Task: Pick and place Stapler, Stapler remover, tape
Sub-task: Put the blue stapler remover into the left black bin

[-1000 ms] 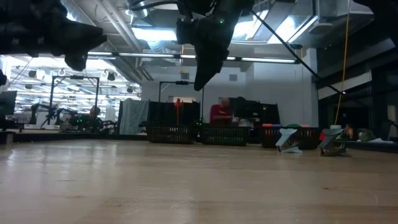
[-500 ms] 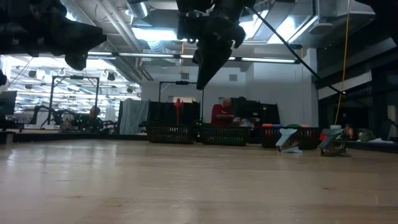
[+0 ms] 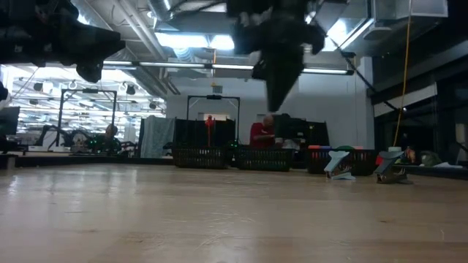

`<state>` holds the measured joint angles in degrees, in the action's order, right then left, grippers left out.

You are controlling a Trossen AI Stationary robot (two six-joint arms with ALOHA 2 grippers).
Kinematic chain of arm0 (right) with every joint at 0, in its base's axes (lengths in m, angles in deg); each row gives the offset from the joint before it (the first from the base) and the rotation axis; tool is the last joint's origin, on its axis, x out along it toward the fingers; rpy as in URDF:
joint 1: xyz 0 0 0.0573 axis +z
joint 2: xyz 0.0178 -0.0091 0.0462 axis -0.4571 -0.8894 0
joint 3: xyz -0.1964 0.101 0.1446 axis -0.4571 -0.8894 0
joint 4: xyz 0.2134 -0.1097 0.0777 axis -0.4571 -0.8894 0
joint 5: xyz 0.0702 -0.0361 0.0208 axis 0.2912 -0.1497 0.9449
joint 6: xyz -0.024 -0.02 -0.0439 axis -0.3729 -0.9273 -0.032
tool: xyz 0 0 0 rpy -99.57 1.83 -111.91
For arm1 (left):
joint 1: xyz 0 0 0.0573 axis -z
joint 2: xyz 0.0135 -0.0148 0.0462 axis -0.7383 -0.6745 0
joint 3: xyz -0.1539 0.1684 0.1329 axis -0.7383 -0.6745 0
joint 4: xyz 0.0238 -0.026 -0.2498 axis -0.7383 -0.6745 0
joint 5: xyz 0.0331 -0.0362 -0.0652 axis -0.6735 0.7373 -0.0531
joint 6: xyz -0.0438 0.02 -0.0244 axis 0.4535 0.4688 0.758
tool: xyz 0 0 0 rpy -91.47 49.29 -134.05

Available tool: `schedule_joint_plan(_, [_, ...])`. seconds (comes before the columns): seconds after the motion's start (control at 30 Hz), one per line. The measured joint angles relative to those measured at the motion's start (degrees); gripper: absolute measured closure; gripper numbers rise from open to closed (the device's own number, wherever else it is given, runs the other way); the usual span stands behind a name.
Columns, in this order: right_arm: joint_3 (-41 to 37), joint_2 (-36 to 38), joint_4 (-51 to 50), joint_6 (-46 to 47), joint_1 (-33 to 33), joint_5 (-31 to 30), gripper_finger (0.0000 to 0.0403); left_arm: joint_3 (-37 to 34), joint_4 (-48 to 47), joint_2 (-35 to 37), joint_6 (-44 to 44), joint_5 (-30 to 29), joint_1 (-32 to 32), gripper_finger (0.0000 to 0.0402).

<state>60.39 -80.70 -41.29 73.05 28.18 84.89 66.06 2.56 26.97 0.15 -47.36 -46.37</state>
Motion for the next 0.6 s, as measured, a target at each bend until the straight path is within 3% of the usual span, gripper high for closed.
schedule_joint_plan(0.17, [-11.61, 6.91, 4.02, 2.7, 3.44, -5.3, 0.0348, 0.0, -0.8, 0.0, 0.0, -0.02, 0.0, 0.0311])
schedule_joint_plan(0.33, [-20.54, 12.79, 9.92, 4.81, 5.56, -5.87, 0.0347, 0.02, -0.99, 0.0, 0.0, -0.09, 0.0, 0.0311])
schedule_joint_plan(0.5, [-24.42, 15.23, 9.61, 5.53, 6.53, -5.84, 0.0342, 0.02, -0.91, 0.0, 0.0, -0.13, 0.0, 0.0311])
schedule_joint_plan(0.6, [-25.97, 15.96, 9.59, 5.07, 6.4, -5.86, 0.0319, 0.02, -0.98, 0.0, 0.0, -0.15, 0.01, 0.0311])
